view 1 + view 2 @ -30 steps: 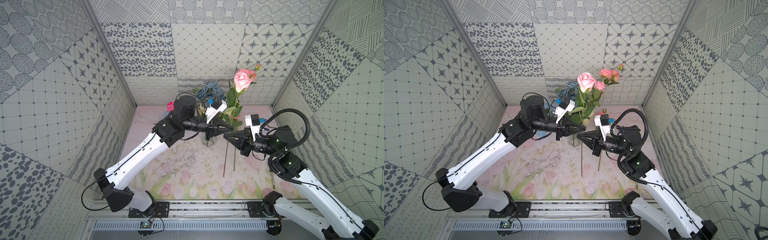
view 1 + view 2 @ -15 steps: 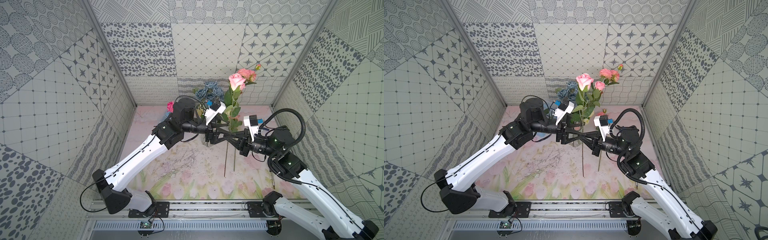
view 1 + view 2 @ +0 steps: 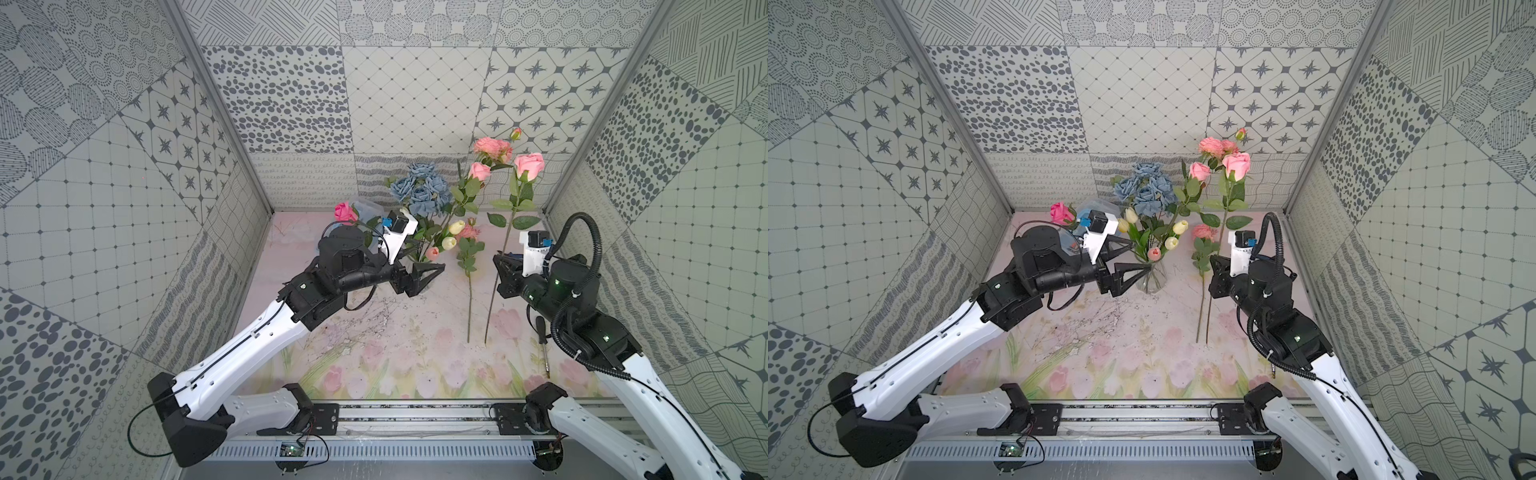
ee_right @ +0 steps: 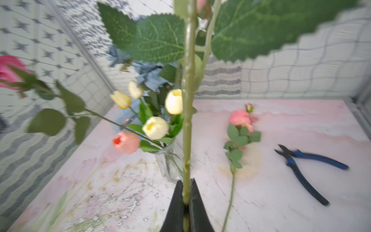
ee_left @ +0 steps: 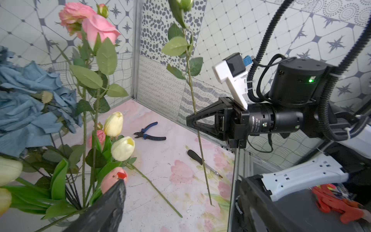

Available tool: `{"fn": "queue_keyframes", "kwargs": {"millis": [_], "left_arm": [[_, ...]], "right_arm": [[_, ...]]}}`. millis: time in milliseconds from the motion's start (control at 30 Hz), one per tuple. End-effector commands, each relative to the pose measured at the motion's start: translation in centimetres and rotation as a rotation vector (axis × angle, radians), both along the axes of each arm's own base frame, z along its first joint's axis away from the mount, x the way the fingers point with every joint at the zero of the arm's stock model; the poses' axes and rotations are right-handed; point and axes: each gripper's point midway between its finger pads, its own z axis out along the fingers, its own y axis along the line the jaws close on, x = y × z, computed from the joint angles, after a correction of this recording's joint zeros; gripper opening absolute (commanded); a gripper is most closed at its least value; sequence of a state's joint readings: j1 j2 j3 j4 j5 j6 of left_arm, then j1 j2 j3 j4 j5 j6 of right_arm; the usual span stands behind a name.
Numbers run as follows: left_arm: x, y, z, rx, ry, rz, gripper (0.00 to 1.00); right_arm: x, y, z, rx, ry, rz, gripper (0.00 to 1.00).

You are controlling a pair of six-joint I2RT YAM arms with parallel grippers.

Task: Pick out pink flowers from the vase
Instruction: Pick up the flower from the vase, then place the flower at the center of the board.

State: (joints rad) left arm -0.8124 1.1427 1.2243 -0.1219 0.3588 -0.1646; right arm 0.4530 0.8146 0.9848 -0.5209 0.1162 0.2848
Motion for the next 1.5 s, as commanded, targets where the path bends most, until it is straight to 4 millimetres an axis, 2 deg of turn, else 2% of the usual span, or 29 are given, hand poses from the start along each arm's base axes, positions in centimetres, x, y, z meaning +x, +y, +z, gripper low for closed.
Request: {"fn": "queue_keyframes", "kwargs": {"millis": [0, 233, 400, 633, 800, 967, 1100, 1267, 1333, 1467], "left_arm": [[3.0, 2.0, 0.3, -0.078, -0.081, 0.232, 0.99], [3.7, 0.1, -4.6, 0.098, -0.114, 0.285, 0.99], [4.0, 0.3, -7.3, 0.144, -0.122, 0.328, 0.99], [3.8, 2.1, -8.7, 0.082, -0.155, 0.394, 0.99], [4.0, 1.9, -9.9, 0.111, -0.148, 0.394, 0.99], [4.7, 1.9, -10.6, 0.143, -0.163, 0.423, 0.99], [4.9, 1.5, -11.4, 0.168, -0.164, 0.415, 0.99], [5.2, 1.0, -12.6, 0.173, -0.168, 0.408, 0.99], [5.6, 1.0, -12.9, 0.182, -0.166, 0.425, 0.99], [6.2, 0.5, -13.7, 0.217, -0.163, 0.43, 0.98]], "right_arm": [[0.8, -2.4, -5.8, -0.069, 0.174, -0.127, 0.0], [1.8, -2.1, -13.1, -0.045, 0.324, -0.169, 0.0], [2.8, -1.9, -16.4, -0.063, 0.395, -0.166, 0.0], [6.0, -1.9, -19.2, -0.066, 0.448, -0.185, 0.0], [9.3, -2.2, -21.2, -0.05, 0.492, -0.213, 0.0], [11.7, -2.0, -23.1, -0.067, 0.545, -0.222, 0.0], [12.4, -1.9, -24.7, -0.083, 0.579, -0.22, 0.0], [12.3, -2.2, -27.0, -0.098, 0.626, -0.225, 0.0], [12.4, -2.1, -27.4, -0.095, 0.633, -0.224, 0.0], [12.7, -2.0, -27.5, -0.087, 0.632, -0.218, 0.09]]}}
